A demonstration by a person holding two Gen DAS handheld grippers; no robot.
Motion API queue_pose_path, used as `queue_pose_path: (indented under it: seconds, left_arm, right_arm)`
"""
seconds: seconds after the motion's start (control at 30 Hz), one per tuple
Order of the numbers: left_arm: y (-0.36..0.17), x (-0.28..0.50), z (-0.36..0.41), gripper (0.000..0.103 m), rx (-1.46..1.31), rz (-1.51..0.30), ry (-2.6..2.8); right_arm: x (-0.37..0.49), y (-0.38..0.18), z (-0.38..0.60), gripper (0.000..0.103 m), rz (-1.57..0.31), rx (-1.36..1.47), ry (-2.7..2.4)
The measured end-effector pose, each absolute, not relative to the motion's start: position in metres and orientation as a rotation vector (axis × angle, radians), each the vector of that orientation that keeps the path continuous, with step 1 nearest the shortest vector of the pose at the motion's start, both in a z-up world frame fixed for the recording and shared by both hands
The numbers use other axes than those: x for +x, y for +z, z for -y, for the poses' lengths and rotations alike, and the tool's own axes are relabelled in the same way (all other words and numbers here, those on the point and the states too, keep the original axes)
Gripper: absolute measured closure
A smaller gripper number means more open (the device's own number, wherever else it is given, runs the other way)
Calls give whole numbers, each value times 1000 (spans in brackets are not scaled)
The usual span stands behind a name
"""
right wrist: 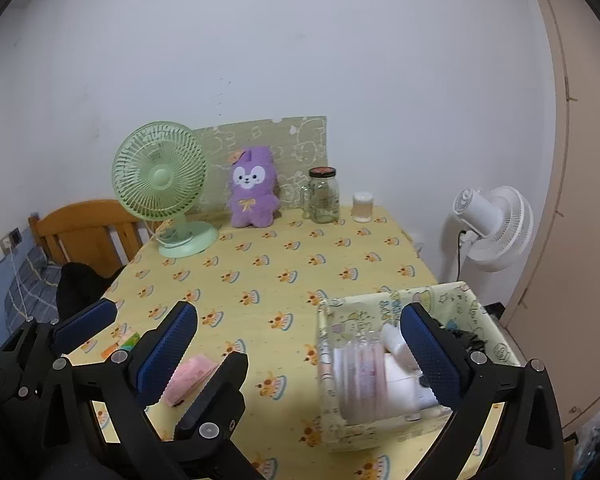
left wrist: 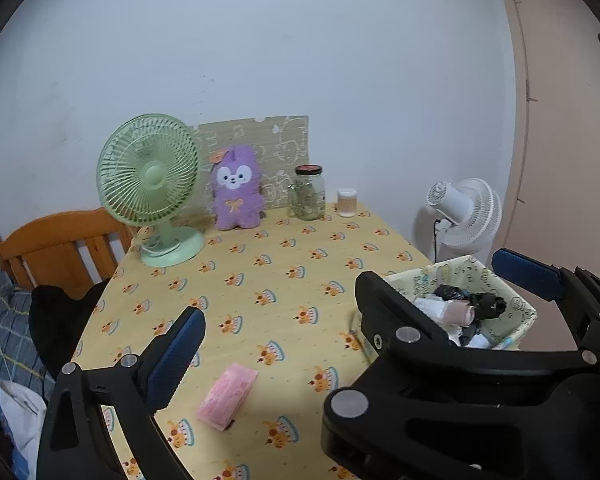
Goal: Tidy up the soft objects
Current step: 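Move both tools back to the pink packet and tissue box on the table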
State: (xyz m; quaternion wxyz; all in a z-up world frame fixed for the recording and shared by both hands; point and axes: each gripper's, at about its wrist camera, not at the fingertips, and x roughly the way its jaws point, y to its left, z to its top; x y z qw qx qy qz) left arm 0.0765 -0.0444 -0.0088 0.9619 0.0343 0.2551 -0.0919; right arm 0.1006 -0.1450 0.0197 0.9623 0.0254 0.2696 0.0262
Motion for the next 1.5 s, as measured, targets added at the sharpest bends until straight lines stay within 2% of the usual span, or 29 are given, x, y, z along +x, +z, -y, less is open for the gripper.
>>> queue_pose_path:
  seconds: [1.2, 1.4, 1.5]
  left_arm:
    - [-107, 101, -57, 4, 32, -665, -29]
    - [-122, 107, -72, 12, 18, -707, 25]
    - [-129, 110, -78, 15, 24, -722, 50]
  right_arm:
    - [142, -83, 41, 1, -704, 43, 159]
    - [151, -100, 24, 1, -749, 17, 184]
    - [155, -107, 18, 4, -770, 11, 193]
